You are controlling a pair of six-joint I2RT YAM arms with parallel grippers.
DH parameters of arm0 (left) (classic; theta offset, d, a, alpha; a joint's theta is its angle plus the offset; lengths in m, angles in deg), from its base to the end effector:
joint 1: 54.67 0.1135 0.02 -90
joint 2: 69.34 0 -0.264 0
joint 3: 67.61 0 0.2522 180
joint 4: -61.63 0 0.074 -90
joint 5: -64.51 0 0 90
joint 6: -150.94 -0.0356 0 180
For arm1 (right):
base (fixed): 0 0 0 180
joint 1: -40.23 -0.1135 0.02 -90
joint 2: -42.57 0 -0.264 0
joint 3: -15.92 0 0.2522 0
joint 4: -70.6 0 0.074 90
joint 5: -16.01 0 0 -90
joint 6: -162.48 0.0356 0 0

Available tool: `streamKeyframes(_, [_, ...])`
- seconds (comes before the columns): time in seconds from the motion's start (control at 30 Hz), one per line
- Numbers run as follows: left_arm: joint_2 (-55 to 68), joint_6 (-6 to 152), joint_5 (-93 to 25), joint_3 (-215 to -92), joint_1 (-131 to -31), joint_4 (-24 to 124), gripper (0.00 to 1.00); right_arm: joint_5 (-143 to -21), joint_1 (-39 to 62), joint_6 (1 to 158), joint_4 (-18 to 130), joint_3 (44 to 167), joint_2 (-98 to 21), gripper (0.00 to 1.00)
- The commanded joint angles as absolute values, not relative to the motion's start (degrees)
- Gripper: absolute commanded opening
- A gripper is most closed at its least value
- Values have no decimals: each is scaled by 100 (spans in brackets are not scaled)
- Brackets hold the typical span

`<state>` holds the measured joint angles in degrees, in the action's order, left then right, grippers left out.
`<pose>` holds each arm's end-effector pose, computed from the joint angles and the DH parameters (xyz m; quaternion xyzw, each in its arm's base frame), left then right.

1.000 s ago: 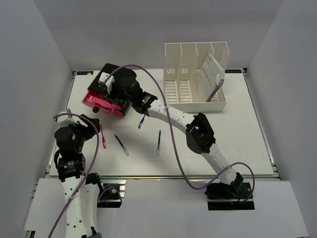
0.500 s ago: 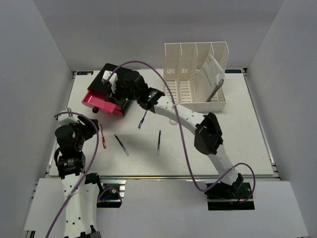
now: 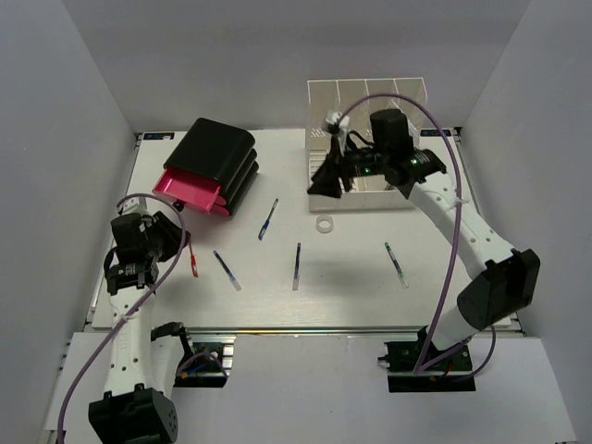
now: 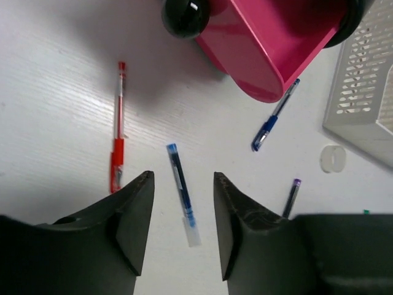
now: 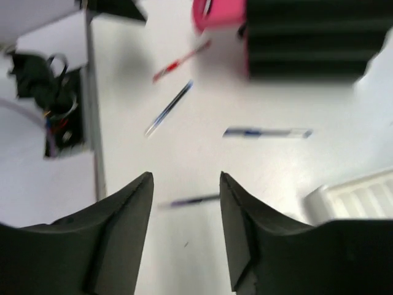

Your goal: Organize the desk

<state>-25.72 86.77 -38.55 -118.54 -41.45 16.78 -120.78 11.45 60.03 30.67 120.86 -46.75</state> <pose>0.1627 0.0299 0.2615 -0.2505 0.8568 -0.1496 0.4252 0.2938 0.1910 0.4049 -0.4731 0.6459 0.4009 0.4454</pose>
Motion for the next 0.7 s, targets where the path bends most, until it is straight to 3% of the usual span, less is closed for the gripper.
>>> streamKeyframes(0.0, [-2443, 8845, -4175, -12127, -4175, 1272, 54, -13058, 1333, 5509, 2389, 11311, -4287, 54])
streamKeyframes(0.1, [-2398, 8959, -4421, -12057, -4175, 1114, 61, -13437, 1640, 5534, 2511, 10651, -4049, 61])
streamKeyframes(0.3, [-2293, 9135, -4912, -11935, -4402, 946, 60, -13675, 1782, 6245, 3644, 9729, -3768, 65])
streamKeyframes(0.47, [-2363, 9355, -4835, -11846, -4754, 832, 62, -12770, 1834, 6009, 3969, 9253, -3268, 60])
streamKeyframes(0.67, [-2381, 9908, -4633, -11627, -5316, 1060, 65, -12752, 2124, 5929, 4005, 8989, -2968, 46])
